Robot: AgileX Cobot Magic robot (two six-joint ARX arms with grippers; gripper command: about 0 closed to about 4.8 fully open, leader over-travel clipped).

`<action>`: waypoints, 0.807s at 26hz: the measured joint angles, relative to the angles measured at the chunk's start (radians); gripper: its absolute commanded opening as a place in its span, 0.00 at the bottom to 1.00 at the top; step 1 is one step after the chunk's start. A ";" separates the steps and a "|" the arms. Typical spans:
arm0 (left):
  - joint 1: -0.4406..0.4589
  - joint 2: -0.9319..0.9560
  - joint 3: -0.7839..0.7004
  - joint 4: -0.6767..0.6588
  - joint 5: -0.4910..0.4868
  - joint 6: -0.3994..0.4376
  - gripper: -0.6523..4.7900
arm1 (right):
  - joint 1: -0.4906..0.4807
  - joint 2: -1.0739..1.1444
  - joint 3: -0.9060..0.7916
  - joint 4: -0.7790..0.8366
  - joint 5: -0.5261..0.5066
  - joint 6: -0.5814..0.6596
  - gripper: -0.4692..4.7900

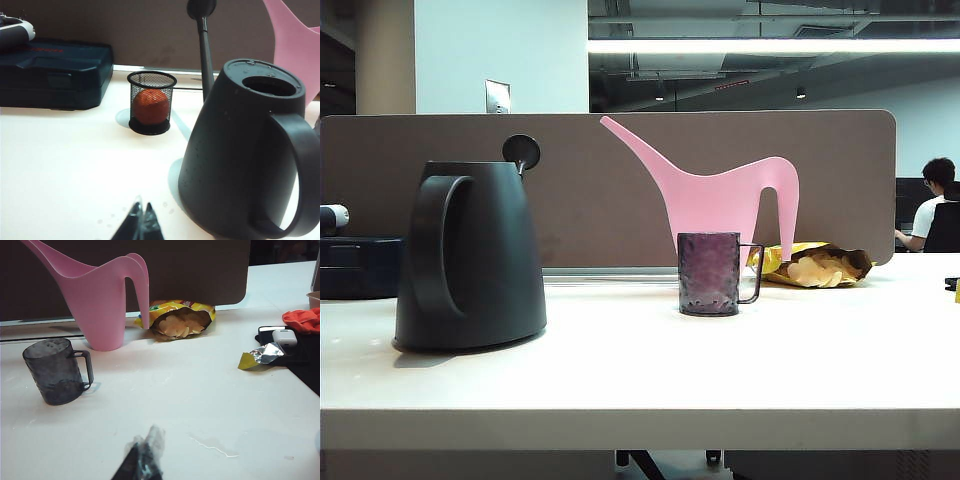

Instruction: Pour the water from the cup into the kettle.

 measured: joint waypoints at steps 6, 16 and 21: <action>0.000 0.000 0.000 0.003 0.003 0.000 0.11 | 0.000 -0.063 -0.059 0.009 0.012 0.000 0.08; 0.000 0.000 0.000 -0.001 0.002 0.000 0.11 | 0.001 -0.063 -0.072 0.016 0.019 0.000 0.08; 0.000 0.000 0.000 -0.001 0.002 0.000 0.11 | 0.001 -0.063 -0.072 0.016 0.019 0.000 0.08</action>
